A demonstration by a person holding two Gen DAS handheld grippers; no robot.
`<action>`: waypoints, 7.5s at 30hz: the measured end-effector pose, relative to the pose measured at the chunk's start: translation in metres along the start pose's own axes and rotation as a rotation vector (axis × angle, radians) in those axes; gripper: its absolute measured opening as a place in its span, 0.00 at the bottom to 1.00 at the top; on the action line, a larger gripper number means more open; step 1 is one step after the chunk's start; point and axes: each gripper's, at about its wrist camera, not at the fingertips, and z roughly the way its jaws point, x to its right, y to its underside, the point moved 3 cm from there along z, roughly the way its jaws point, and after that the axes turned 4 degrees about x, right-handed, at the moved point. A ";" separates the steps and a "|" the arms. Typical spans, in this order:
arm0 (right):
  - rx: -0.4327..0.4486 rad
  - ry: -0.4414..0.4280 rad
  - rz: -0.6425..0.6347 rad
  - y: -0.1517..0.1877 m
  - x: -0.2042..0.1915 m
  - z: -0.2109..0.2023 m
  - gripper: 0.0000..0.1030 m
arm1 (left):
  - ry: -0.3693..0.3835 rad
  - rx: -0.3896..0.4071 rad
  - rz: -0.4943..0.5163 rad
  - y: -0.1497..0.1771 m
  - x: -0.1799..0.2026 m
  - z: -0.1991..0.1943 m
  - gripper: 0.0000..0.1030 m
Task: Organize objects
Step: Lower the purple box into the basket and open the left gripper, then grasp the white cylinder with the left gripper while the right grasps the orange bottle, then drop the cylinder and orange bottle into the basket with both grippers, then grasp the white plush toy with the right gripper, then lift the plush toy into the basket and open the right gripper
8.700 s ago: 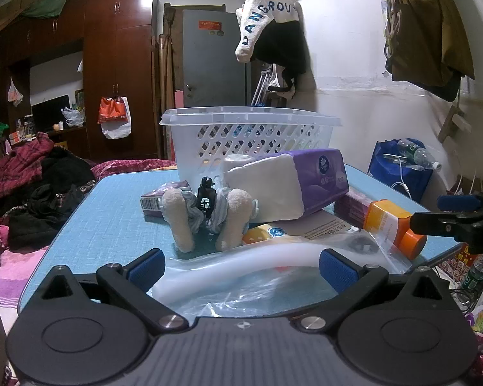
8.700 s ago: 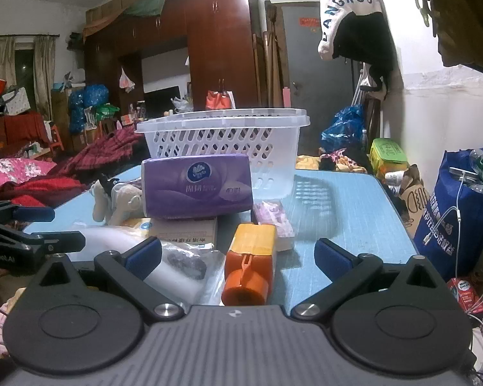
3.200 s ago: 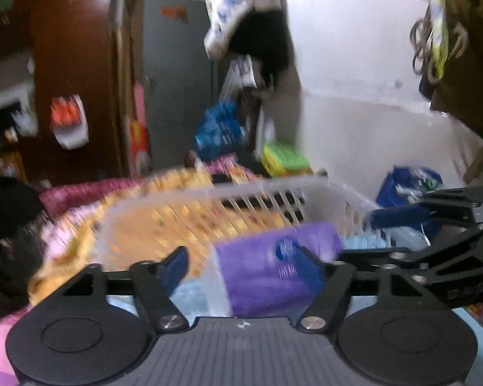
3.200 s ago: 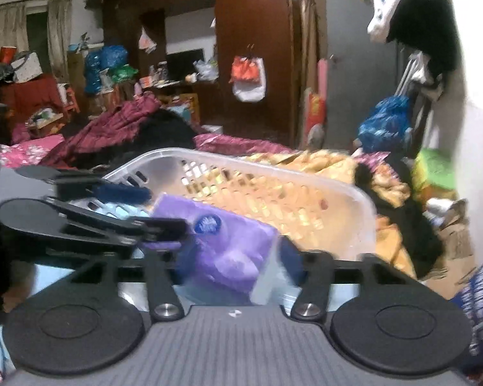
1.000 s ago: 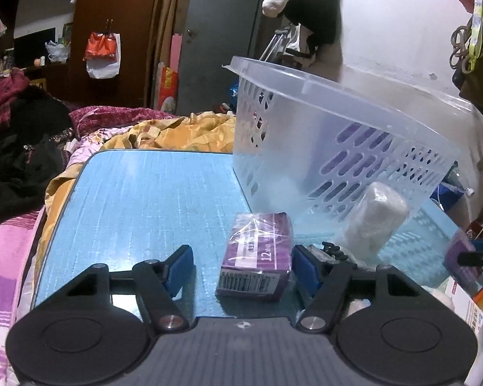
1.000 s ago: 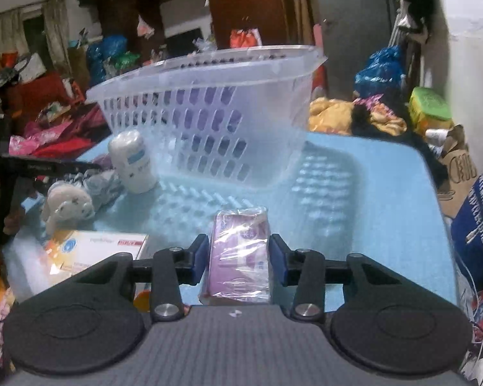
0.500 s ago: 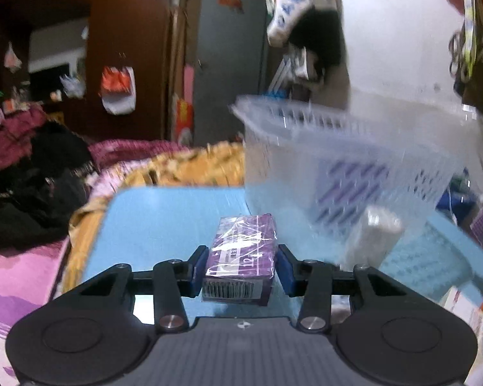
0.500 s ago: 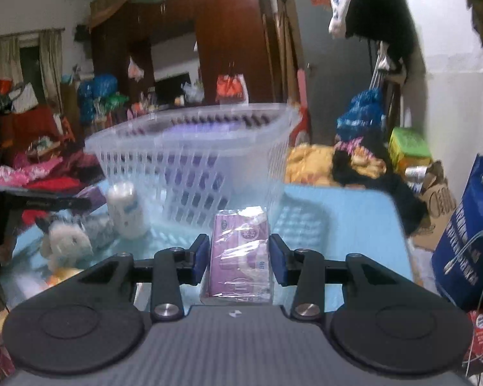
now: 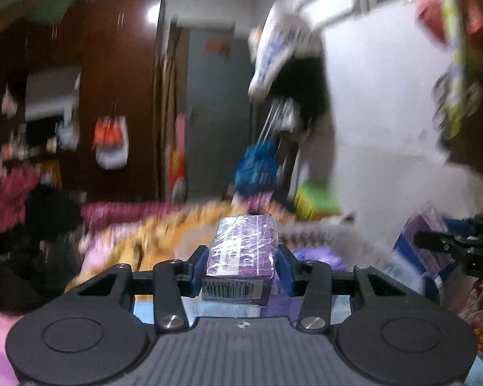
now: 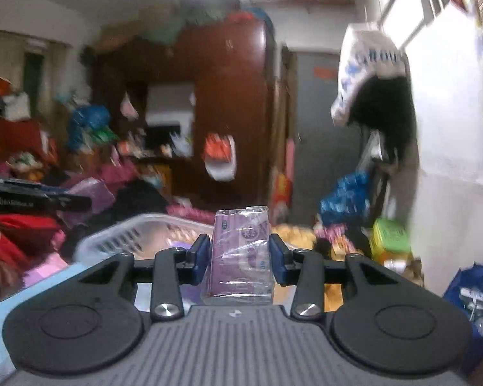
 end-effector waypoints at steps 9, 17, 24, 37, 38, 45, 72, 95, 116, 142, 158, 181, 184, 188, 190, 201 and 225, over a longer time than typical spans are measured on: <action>-0.235 0.066 0.068 0.018 0.007 0.085 0.42 | -0.060 -0.172 0.002 0.015 0.005 0.064 0.48; -0.191 0.039 0.115 0.026 0.018 0.066 0.73 | -0.025 -0.061 -0.007 0.019 0.006 0.034 0.82; 0.001 -0.033 0.114 0.043 0.020 -0.044 1.00 | 0.015 0.064 0.051 0.048 0.010 -0.055 0.91; -0.008 -0.022 0.175 0.154 0.000 -0.139 1.00 | 0.030 -0.051 0.070 0.110 0.044 -0.034 0.91; -0.007 -0.029 0.166 0.156 -0.004 -0.137 1.00 | 0.024 -0.059 0.071 0.111 0.047 -0.031 0.91; -0.065 -0.053 0.077 0.172 -0.020 -0.127 0.74 | -0.035 -0.104 0.133 0.118 0.066 -0.013 0.82; -0.015 -0.039 -0.028 0.169 -0.009 -0.134 0.45 | 0.014 0.059 0.128 0.113 0.064 -0.048 0.48; -0.179 0.033 0.036 -0.002 0.004 0.046 0.45 | -0.112 -0.082 0.016 -0.012 0.009 0.049 0.48; -0.016 0.035 0.048 0.018 0.005 -0.004 1.00 | -0.105 0.125 0.108 0.023 0.005 -0.028 0.89; -0.172 -0.336 0.051 0.128 -0.124 -0.049 0.56 | -0.032 0.051 0.065 0.177 -0.034 -0.105 0.66; -0.261 -0.330 -0.035 0.130 -0.147 -0.029 0.17 | -0.003 0.041 0.114 0.187 -0.025 -0.093 0.26; -0.153 -0.297 -0.114 0.113 -0.140 -0.045 0.16 | 0.016 0.113 0.104 0.176 -0.021 -0.108 0.17; -0.117 -0.295 -0.118 0.103 -0.135 -0.054 0.16 | 0.023 0.156 0.119 0.163 -0.014 -0.119 0.17; -0.056 -0.286 -0.117 0.082 -0.125 -0.068 0.16 | 0.047 0.218 0.148 0.133 -0.004 -0.133 0.17; -0.022 -0.278 -0.120 0.065 -0.118 -0.074 0.16 | 0.068 0.257 0.167 0.108 0.005 -0.139 0.17; 0.117 -0.139 -0.073 -0.016 -0.056 -0.050 0.16 | 0.098 0.313 0.262 0.013 0.062 -0.086 0.17; 0.038 -0.122 -0.161 0.005 -0.069 0.050 0.16 | -0.101 0.184 0.223 0.020 0.013 0.005 0.17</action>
